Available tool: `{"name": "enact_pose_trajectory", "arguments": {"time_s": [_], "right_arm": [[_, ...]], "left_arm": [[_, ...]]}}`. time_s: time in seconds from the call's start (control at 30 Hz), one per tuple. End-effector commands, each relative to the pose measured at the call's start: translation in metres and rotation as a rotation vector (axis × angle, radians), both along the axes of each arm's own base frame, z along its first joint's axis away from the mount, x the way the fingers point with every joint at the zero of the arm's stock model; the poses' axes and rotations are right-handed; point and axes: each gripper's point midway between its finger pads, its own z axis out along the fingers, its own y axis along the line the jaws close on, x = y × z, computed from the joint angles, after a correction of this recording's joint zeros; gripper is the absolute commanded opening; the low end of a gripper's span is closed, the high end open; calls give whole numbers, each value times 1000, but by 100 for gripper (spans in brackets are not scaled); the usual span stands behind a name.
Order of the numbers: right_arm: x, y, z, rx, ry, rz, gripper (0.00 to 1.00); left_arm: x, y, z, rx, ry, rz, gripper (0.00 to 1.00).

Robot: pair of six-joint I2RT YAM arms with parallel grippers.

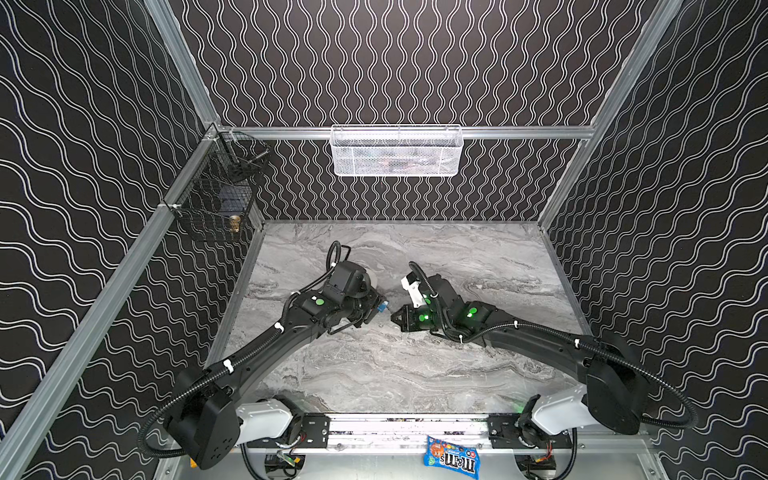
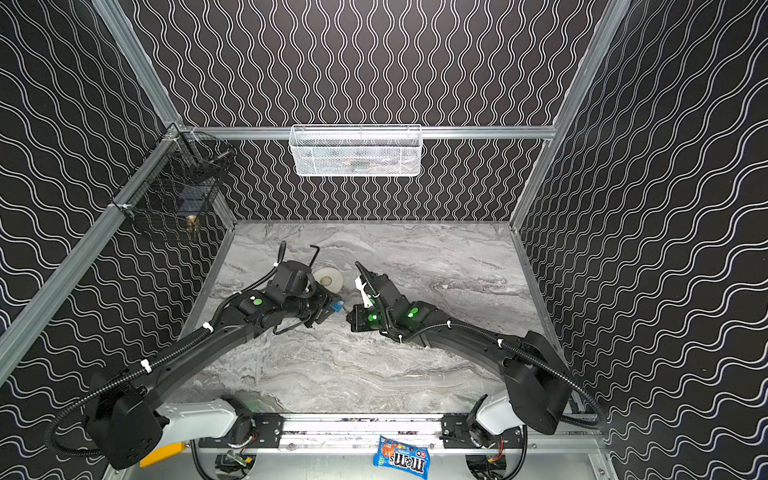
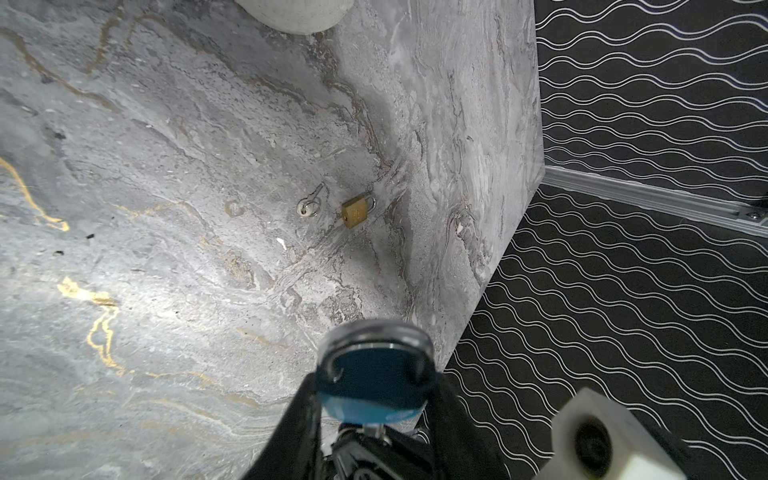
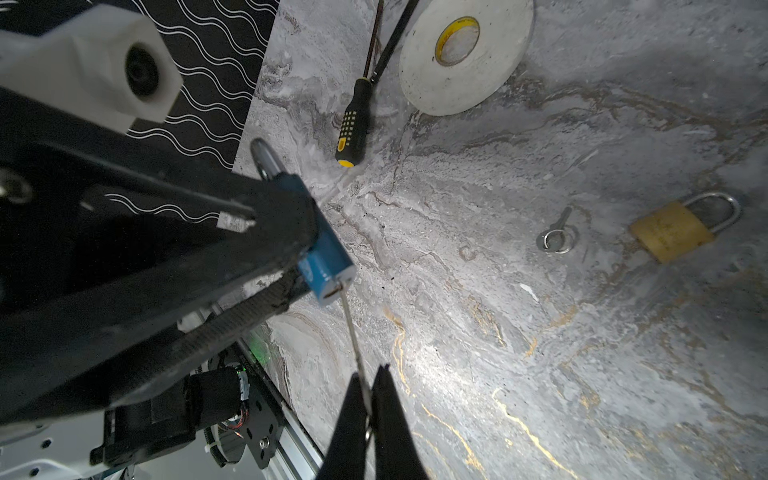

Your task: Unlock with the key

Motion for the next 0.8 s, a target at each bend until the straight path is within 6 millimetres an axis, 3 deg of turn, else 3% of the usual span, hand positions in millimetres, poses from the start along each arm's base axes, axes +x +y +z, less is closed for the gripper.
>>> {"name": "enact_pose_trajectory", "arguments": {"time_s": [0.0, 0.47, 0.57, 0.77], "right_arm": [[1, 8, 10, 44, -25, 22, 0], [11, -1, 6, -8, -61, -11, 0], [16, 4, 28, 17, -114, 8, 0], [11, 6, 41, 45, -148, 57, 0]], "left_arm": [[3, -2, 9, -7, -37, -19, 7], [3, -9, 11, -12, -42, -79, 6], [3, -10, 11, -2, -44, -94, 6], [2, -9, 6, -2, -32, -102, 6]]}}
